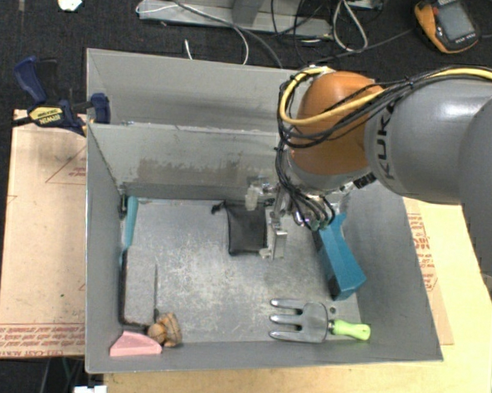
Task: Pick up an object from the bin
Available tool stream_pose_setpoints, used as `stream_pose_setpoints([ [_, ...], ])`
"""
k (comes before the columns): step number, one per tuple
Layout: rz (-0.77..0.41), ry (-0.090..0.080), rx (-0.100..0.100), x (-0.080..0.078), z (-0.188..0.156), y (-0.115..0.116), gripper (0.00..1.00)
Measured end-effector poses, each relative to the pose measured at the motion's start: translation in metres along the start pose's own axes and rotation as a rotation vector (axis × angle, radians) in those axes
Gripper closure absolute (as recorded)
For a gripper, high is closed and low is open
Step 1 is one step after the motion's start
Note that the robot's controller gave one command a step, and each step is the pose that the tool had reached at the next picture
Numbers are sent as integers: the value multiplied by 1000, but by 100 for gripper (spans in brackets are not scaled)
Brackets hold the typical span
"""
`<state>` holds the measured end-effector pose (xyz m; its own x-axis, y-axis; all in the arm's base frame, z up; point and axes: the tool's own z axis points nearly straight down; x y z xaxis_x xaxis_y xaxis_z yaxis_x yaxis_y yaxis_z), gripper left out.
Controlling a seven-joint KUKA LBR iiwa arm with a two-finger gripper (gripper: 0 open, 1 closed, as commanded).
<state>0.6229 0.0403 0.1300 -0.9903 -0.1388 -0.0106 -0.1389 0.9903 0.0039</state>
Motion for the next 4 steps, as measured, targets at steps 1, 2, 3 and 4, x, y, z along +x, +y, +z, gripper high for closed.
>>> stream_pose_setpoints([
  [1, 247, 1, 0, -8, 54, -3, 100],
  [2, 248, 0, 0, -8, 54, -3, 0],
  [3, 249, -1, -1, -9, 53, -3, 100],
  [4, 249, -1, -1, -9, 53, -3, 100],
])
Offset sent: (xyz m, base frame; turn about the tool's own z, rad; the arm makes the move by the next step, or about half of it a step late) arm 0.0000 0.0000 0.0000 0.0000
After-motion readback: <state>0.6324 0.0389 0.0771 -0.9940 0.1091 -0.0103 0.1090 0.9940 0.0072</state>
